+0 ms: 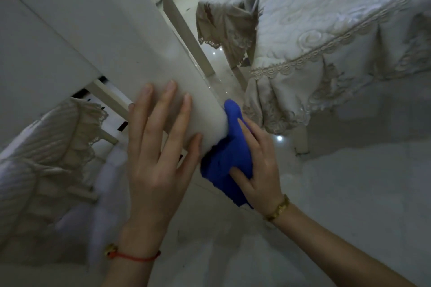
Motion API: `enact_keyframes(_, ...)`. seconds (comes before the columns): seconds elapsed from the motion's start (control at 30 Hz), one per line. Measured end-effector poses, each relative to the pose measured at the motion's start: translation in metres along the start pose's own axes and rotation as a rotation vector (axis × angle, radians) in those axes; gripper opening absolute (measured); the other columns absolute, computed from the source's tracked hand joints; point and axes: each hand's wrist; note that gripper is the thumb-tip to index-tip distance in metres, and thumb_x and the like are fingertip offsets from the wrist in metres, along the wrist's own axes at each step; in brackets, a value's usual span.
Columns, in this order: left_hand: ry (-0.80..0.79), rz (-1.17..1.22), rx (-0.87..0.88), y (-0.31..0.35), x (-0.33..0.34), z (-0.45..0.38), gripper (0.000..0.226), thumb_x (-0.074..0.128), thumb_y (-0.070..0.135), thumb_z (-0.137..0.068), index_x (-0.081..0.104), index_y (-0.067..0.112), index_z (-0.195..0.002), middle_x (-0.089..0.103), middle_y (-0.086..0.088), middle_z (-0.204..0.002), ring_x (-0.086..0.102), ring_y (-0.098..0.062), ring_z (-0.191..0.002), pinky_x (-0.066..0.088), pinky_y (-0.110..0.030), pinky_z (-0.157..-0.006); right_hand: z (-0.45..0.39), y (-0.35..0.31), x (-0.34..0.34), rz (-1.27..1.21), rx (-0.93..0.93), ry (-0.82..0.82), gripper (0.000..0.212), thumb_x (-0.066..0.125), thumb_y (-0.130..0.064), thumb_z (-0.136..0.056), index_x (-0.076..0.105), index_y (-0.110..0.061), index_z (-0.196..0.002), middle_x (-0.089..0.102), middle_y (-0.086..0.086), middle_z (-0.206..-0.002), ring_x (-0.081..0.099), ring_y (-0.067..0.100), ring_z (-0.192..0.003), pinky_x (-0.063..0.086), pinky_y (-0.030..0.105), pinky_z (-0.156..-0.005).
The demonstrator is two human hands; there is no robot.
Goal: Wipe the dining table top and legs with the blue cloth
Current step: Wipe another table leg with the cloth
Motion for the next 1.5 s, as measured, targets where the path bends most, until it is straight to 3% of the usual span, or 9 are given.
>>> enact_keyframes(0.17,0.004,-0.006,-0.013,0.004,0.001,0.001,0.052,0.067,0.012,-0.092,0.044,0.001,-0.137,0.034,-0.011,-0.147,0.026,-0.033,-0.143,0.03,-0.056,-0.116,0.055,0.028,-0.008,-0.021,0.282,-0.072,0.064,0.036,-0.065,-0.093,0.023,-0.035,-0.148,0.033,-0.006,-0.152,0.035,0.015,-0.137,0.037,0.053,-0.106)
enact_keyframes(0.43,-0.003,0.004,-0.024,0.002,0.003,0.001,0.053,0.067,0.014,-0.092,0.043,0.002,-0.138,0.032,-0.01,-0.149,0.023,-0.03,-0.145,0.028,-0.056,-0.117,0.002,-0.003,-0.002,-0.007,0.044,-0.023,0.064,0.04,-0.056,-0.094,0.023,-0.027,-0.149,0.032,-0.002,-0.151,0.036,0.018,-0.136,0.034,0.043,-0.111)
enact_keyframes(0.63,0.001,0.029,-0.009,0.012,0.008,0.008,0.055,0.069,0.012,-0.09,0.043,0.0,-0.136,0.037,-0.014,-0.145,0.028,-0.033,-0.143,0.027,-0.058,-0.116,0.097,0.059,-0.023,0.019,0.416,-0.209,0.066,0.047,-0.048,-0.09,0.02,-0.04,-0.15,0.032,-0.012,-0.151,0.034,0.011,-0.138,0.037,0.049,-0.109)
enact_keyframes(0.83,-0.148,0.052,0.023,0.031,0.026,0.04,0.051,0.071,0.012,-0.088,0.051,0.0,-0.133,0.039,-0.014,-0.146,0.032,-0.034,-0.141,0.032,-0.056,-0.114,0.05,0.023,-0.021,0.055,0.189,-0.149,0.064,0.034,-0.06,-0.093,0.016,-0.039,-0.15,0.03,-0.008,-0.152,0.038,0.012,-0.132,0.033,0.033,-0.111)
enact_keyframes(0.97,-0.151,0.018,0.025,0.029,0.03,0.051,0.046,0.069,0.01,-0.089,0.054,0.0,-0.131,0.039,-0.013,-0.145,0.032,-0.033,-0.141,0.03,-0.053,-0.116,0.049,0.032,-0.005,0.014,0.149,-0.093,0.066,0.038,-0.057,-0.094,0.015,-0.033,-0.151,0.027,-0.003,-0.153,0.034,0.017,-0.137,0.03,0.038,-0.114)
enact_keyframes(1.07,-0.14,-0.005,0.029,0.028,0.032,0.051,0.045,0.069,0.011,-0.09,0.055,0.001,-0.131,0.039,-0.012,-0.145,0.032,-0.032,-0.141,0.031,-0.053,-0.116,0.097,0.073,-0.008,-0.03,0.346,-0.174,0.067,0.049,-0.047,-0.093,0.022,-0.029,-0.151,0.031,-0.003,-0.153,0.034,0.019,-0.139,0.033,0.049,-0.112)
enact_keyframes(1.2,-0.099,-0.037,0.034,0.029,0.035,0.052,0.044,0.07,0.011,-0.088,0.058,0.002,-0.129,0.042,-0.012,-0.143,0.034,-0.032,-0.14,0.037,-0.055,-0.111,0.128,0.09,-0.017,-0.068,0.572,-0.22,0.068,0.052,-0.044,-0.091,0.023,-0.03,-0.151,0.034,-0.007,-0.152,0.035,0.016,-0.139,0.035,0.05,-0.111)
enact_keyframes(1.4,-0.083,-0.012,0.039,0.024,0.04,0.054,0.053,0.071,0.012,-0.088,0.047,0.004,-0.135,0.04,-0.012,-0.145,0.022,-0.022,-0.147,0.022,-0.045,-0.121,0.045,0.02,-0.006,-0.03,0.22,-0.066,0.063,0.04,-0.053,-0.094,0.021,-0.03,-0.15,0.03,-0.004,-0.151,0.035,0.016,-0.136,0.03,0.038,-0.113)
enact_keyframes(1.5,-0.075,-0.009,0.035,0.022,0.039,0.055,0.055,0.07,0.013,-0.089,0.045,0.001,-0.136,0.04,-0.012,-0.145,0.021,-0.021,-0.147,0.021,-0.043,-0.121,0.042,0.03,-0.003,-0.05,0.13,-0.074,0.063,0.042,-0.052,-0.095,0.022,-0.028,-0.15,0.03,-0.001,-0.15,0.036,0.019,-0.137,0.031,0.04,-0.113)
Point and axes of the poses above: each hand's wrist, its own z-axis away from the middle knuckle, its own x-axis out of the palm, y = z × x
